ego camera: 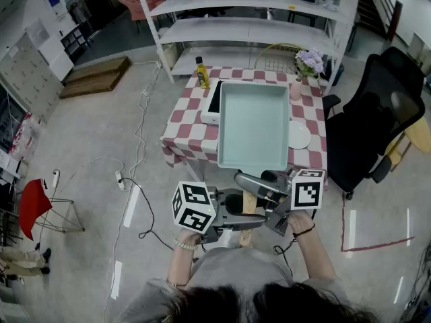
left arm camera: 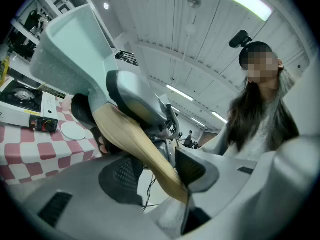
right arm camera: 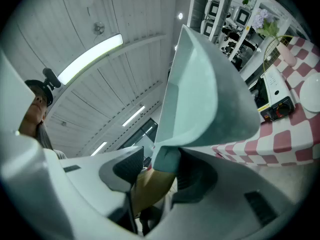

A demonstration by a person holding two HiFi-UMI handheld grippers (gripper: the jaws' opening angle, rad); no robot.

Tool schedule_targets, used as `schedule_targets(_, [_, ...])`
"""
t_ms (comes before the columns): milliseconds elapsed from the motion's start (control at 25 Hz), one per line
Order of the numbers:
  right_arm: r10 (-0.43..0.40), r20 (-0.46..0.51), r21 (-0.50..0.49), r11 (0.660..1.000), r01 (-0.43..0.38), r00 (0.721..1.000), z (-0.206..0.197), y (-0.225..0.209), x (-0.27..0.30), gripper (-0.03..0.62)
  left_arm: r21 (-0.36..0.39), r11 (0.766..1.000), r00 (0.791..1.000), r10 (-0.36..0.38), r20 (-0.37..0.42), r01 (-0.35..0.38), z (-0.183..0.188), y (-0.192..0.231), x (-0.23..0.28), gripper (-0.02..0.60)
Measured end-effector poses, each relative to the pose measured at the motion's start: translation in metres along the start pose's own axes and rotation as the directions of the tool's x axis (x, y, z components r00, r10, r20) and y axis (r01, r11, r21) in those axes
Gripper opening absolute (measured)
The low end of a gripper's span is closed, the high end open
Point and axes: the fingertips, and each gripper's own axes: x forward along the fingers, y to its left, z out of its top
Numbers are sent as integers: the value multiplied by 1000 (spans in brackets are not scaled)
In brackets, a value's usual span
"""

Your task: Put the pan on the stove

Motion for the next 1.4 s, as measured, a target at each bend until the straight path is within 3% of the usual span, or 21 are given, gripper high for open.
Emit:
schedule_targets(800, [11,-24,4,1000,-10,1000,-2,2,-12,196,-15,1000,1000,23,15,-23,0,-4,14,218])
schedule_targets(1400, [66,-54,29,998,-64,996,6,2,-13,195,-30,995,994,93,61,-91,11,3,20,216])
